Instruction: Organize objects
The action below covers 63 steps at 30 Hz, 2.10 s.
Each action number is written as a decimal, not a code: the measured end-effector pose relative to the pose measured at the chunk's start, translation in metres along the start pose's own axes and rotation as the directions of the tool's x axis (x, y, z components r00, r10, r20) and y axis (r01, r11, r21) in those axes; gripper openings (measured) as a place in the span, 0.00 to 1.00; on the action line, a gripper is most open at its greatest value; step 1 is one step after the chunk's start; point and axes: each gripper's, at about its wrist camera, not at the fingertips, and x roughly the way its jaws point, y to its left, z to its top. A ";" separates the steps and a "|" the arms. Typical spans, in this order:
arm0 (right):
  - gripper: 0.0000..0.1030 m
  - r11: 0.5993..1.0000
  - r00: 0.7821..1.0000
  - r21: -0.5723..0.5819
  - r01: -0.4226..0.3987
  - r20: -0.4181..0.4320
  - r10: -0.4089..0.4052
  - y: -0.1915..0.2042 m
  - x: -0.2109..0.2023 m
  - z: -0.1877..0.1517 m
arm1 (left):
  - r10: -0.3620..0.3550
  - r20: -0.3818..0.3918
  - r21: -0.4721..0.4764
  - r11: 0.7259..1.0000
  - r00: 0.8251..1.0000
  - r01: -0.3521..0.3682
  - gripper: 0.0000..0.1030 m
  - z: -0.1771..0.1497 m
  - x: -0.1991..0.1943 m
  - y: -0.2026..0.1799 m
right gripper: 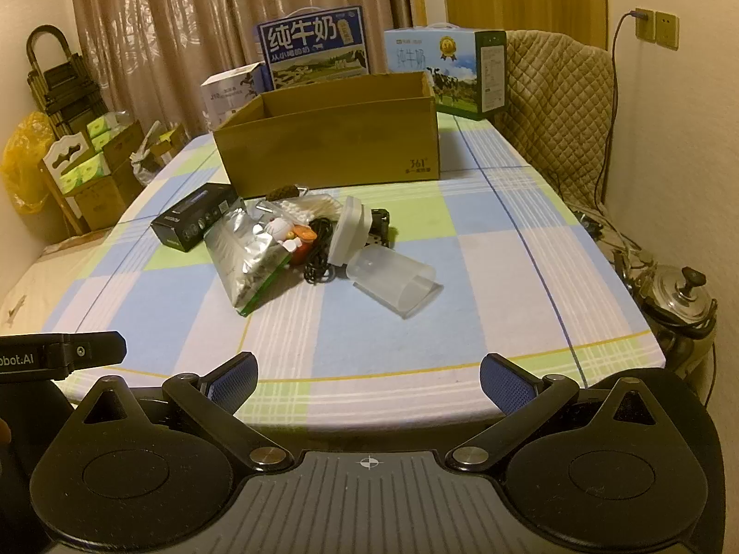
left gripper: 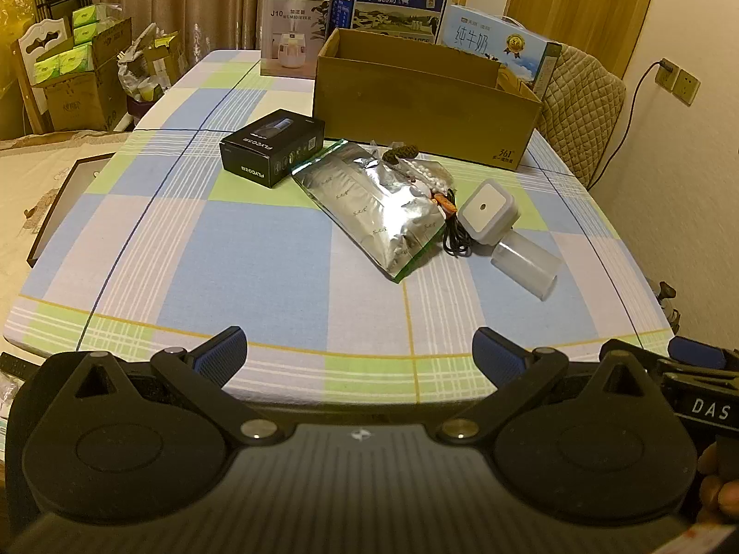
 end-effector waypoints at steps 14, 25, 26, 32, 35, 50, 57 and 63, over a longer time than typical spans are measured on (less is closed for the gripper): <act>0.98 1.000 1.000 -0.002 -0.005 0.000 0.005 0.000 0.001 0.000 | 0.001 -0.001 -0.002 1.000 1.000 -0.001 0.99 0.000 0.000 0.000; 0.98 1.000 1.000 -0.005 -0.008 -0.002 0.008 0.001 0.002 -0.001 | 0.002 -0.003 -0.007 1.000 1.000 -0.002 0.99 -0.001 0.000 -0.001; 0.98 1.000 1.000 -0.005 -0.008 -0.002 0.008 0.001 0.002 -0.001 | 0.002 -0.003 -0.007 1.000 1.000 -0.002 0.99 -0.002 0.000 -0.001; 0.98 1.000 1.000 -0.007 -0.010 -0.002 0.010 0.001 0.002 -0.001 | 0.001 -0.003 -0.009 1.000 1.000 -0.001 0.99 -0.002 0.000 -0.001; 0.98 1.000 1.000 -0.008 -0.010 -0.002 0.010 0.001 0.002 -0.001 | 0.002 -0.003 -0.010 1.000 1.000 -0.002 0.99 -0.002 0.000 -0.001; 0.98 1.000 1.000 -0.025 -0.014 -0.011 0.014 0.000 0.007 -0.003 | -0.003 -0.005 -0.008 1.000 1.000 0.003 0.99 -0.003 0.000 0.000; 0.98 0.998 1.000 -0.065 -0.015 -0.013 0.014 -0.008 0.014 0.007 | -0.014 -0.016 0.009 1.000 1.000 0.014 0.99 0.005 0.009 0.002; 0.98 0.995 0.999 -0.093 -0.027 -0.030 0.024 -0.015 0.029 0.019 | -0.019 -0.020 0.036 0.999 1.000 0.019 0.99 0.020 0.021 0.001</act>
